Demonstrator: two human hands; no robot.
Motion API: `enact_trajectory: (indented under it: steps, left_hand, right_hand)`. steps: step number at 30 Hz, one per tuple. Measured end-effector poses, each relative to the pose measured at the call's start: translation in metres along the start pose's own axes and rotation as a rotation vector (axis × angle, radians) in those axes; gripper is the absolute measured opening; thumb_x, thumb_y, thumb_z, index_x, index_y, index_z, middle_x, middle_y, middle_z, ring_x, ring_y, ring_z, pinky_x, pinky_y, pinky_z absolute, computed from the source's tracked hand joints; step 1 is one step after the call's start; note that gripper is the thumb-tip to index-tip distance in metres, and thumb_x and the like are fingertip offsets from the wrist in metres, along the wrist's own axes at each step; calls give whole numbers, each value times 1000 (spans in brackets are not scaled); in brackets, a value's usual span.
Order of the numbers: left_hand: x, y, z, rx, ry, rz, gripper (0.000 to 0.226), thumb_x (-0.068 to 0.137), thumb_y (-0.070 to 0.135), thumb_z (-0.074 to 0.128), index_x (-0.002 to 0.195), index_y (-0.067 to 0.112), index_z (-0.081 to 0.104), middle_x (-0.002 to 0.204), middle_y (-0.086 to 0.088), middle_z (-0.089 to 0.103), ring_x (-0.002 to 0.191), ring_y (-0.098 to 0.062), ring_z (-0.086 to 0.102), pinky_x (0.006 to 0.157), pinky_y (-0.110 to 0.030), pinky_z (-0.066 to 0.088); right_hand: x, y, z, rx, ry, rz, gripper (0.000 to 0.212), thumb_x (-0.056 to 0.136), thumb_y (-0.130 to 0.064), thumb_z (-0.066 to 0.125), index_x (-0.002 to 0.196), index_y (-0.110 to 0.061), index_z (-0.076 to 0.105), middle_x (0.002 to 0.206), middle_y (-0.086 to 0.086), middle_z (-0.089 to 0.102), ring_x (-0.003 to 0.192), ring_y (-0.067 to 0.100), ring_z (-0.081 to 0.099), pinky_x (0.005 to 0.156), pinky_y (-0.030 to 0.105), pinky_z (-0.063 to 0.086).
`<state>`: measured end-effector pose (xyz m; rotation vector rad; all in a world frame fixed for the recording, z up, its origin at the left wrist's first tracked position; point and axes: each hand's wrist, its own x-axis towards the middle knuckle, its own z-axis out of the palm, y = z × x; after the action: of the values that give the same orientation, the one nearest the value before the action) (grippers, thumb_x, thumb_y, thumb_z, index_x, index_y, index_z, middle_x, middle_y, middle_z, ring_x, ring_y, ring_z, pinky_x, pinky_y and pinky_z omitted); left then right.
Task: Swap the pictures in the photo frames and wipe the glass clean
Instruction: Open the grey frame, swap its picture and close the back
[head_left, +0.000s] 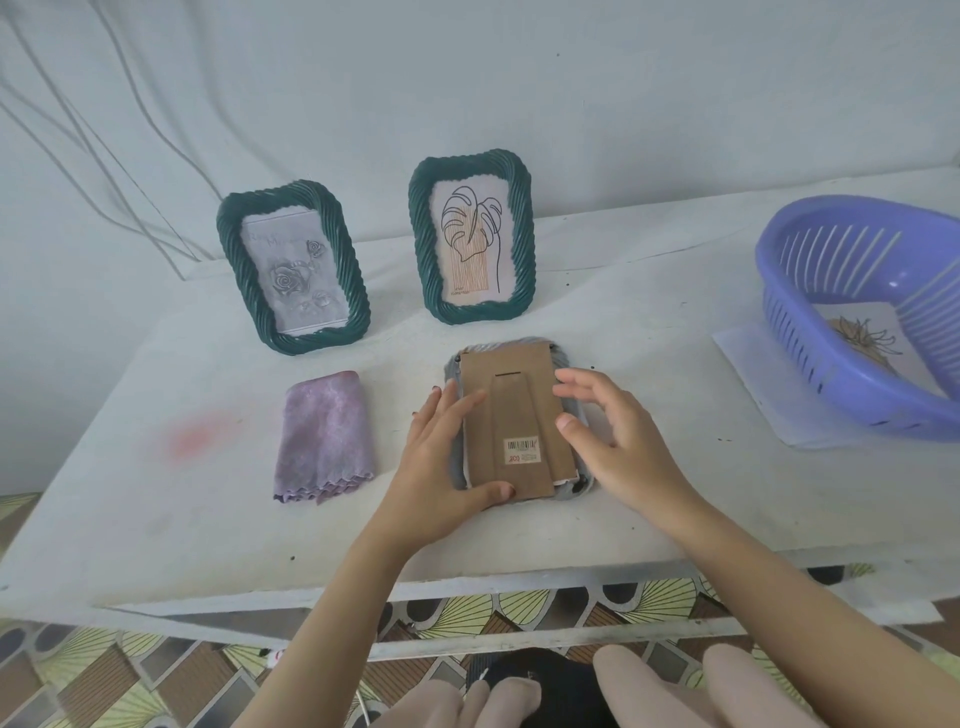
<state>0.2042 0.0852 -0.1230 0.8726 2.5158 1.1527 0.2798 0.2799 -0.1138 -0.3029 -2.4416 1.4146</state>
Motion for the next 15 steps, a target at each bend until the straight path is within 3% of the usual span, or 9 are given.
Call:
enact_trajectory:
  steps: [5, 9, 12, 15]
  left_hand:
    - [0, 0, -1, -19, -35, -20, 89, 67, 39, 79, 137, 44, 25, 155, 8, 7, 141, -2, -8, 113, -32, 7]
    - [0, -2, -1, -7, -39, -3, 87, 68, 41, 77, 138, 42, 25, 154, 12, 7, 140, -1, -8, 113, -31, 6]
    - [1, -3, 0, -6, -33, 10, 88, 63, 52, 72, 137, 44, 26, 153, 16, 8, 139, 1, -6, 113, -30, 5]
    - [2, -1, -1, -7, -26, 22, 89, 59, 56, 70, 136, 46, 26, 154, 11, 12, 138, 3, -5, 111, -27, 4]
  right_hand:
    - [6, 1, 4, -8, -14, 42, 41, 87, -21, 57, 127, -27, 49, 128, -6, 55, 122, 5, 46, 107, 35, 34]
    - [6, 2, 5, 26, -10, 48, 41, 87, -20, 59, 125, -29, 50, 125, -8, 57, 121, 2, 47, 107, 34, 34]
    - [6, 3, 4, 33, 10, 22, 40, 86, -17, 59, 123, -28, 53, 122, -14, 56, 119, 0, 47, 105, 27, 34]
    - [6, 0, 2, 37, 41, -7, 35, 86, -14, 60, 115, -33, 56, 111, -26, 55, 111, -5, 47, 95, 9, 31]
